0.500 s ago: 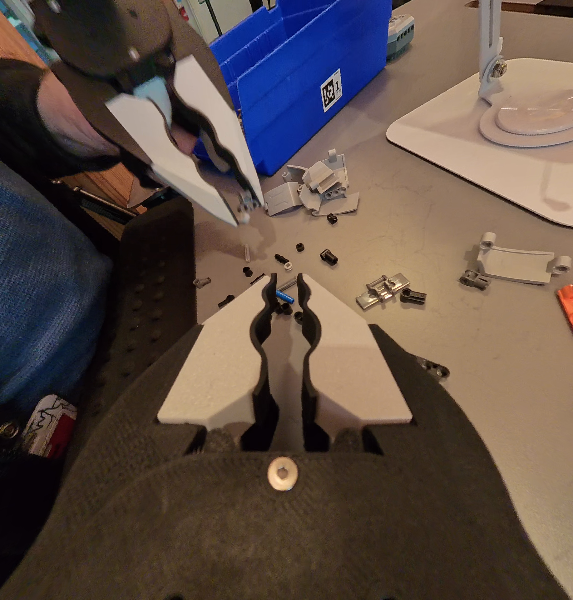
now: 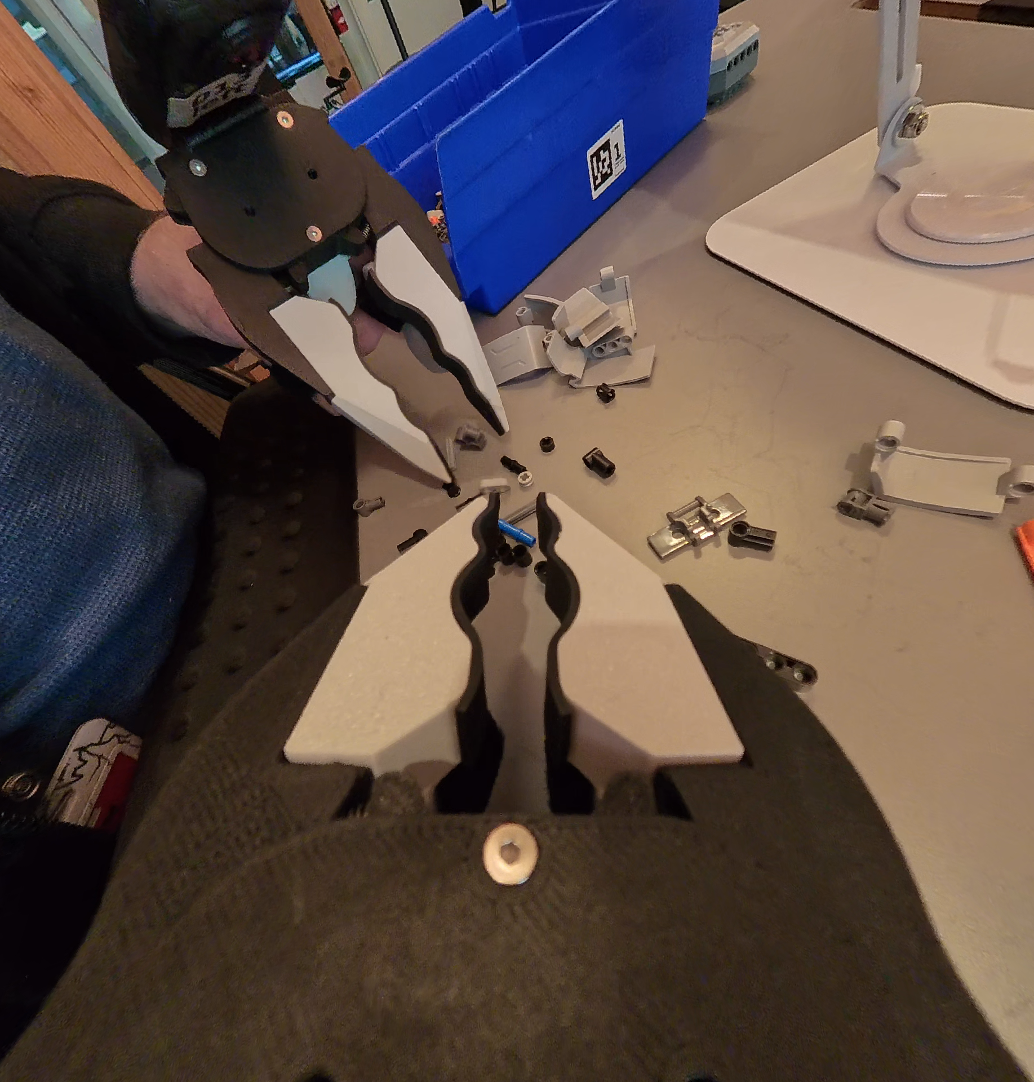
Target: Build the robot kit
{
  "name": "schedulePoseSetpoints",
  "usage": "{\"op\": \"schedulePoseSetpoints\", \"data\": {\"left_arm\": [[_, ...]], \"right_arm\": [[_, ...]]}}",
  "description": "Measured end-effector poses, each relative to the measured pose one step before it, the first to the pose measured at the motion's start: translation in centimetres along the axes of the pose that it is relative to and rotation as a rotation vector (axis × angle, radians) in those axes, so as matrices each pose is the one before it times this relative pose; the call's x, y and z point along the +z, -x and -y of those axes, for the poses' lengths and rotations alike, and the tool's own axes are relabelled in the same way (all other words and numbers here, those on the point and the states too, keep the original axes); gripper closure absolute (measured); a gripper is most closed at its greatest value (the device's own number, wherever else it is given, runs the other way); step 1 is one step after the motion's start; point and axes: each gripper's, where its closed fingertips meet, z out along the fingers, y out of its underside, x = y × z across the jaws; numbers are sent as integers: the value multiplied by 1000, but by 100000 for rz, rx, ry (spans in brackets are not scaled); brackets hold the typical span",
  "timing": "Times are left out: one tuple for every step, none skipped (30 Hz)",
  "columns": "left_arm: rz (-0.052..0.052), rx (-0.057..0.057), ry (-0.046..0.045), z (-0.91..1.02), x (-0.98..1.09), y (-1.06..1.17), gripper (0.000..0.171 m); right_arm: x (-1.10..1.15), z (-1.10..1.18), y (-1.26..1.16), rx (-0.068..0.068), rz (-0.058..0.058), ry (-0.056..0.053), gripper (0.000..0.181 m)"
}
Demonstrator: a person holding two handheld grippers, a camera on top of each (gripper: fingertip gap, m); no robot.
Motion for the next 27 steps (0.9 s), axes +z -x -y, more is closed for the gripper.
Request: {"op": "schedulePoseSetpoints", "data": {"left_arm": [[167, -528, -8, -108, -33, 52, 135], [390, -25, -587, -14, -166, 70, 135], [165, 27, -955, 61, -262, 51, 134], [-379, 383, -1674, 175, -405, -23, 134], [-692, 1166, -2364, 321, -562, -126, 134], [37, 1793, -2617, 400, -686, -106, 135], [-100, 1495, -1991, 363, -746, -117, 136], [-1044, 1257, -1658, 339, -778, -221, 136], [-1106, 1520, -2517, 488, -911, -236, 137], [-1284, 1271, -3496, 683, -1040, -242, 139], [-2400, 870, -3450, 735, -1099, -356, 139], [-1873, 1485, -2987, 710, -1197, -269, 140], [413, 2829, -2695, 693, -1386, 74, 140], [1653, 3317, -2245, 640, -1578, 441, 141], [3305, 2472, -1482, 439, -1739, 983, 141], [3527, 1110, -422, 118, -1772, 1340, 141], [2761, -419, 1348, -345, -1663, 1470, 141], [3663, -1171, 3170, -900, -1458, 1769, 140], [6130, -737, 4188, -1320, -1228, 2187, 141], [5239, -861, 6058, -1692, -915, 2052, 141], [2863, -829, 6156, -1680, -558, 1570, 141], [1032, -505, 5064, -1508, -208, 1111, 142], [1482, -365, 5165, -1522, 90, 1029, 143], [226, -1375, 5203, -1452, 330, 713, 143], [-2590, -1407, 3339, -1072, 461, 149, 143], [-913, -293, 1295, -653, 496, 258, 143], [-332, -774, 1413, -536, 551, 279, 143]], "right_arm": [[-4, 11, -15, 106, -31, -55, 171], [-27, 39, -31, 227, 3, -300, 171], [-41, 45, -21, 334, 48, -391, 171], [-32, 39, -29, 300, 46, -283, 171], [-23, 16, -17, 183, 8, -123, 171], [2, -5, -11, 137, 21, 35, 171], [26, -21, -12, 137, 31, 170, 171], [33, -37, 0, 87, 31, 290, 171], [34, -32, -1, 66, 27, 350, 171], [28, -46, -15, 133, 53, 316, 171], [23, -29, -5, 236, 113, 275, 171], [44, -43, -7, 280, 163, 321, 171], [39, -40, -14, 294, 163, 409, 172], [52, -67, -16, 321, 142, 500, 172], [53, -59, -18, 325, 121, 543, 172], [52, -58, -14, 248, 102, 497, 172], [50, -53, 4, 146, 108, 456, 172], [61, -61, -8, 173, 138, 546, 173], [64, -81, -2, 294, 166, 667, 173], [53, -71, -17, 327, 149, 590, 173], [45, -45, -14, 246, 70, 352, 173], [35, -28, -24, 195, 46, 266, 173], [33, -41, -11, 233, 57, 346, 174], [37, -34, -30, 262, -13, 351, 174], [22, -31, -41, 215, -125, 221, 174], [9, -10, -34, 174, -206, 101, 174], [27, -14, -48, 157, -234, 145, 174]]}}
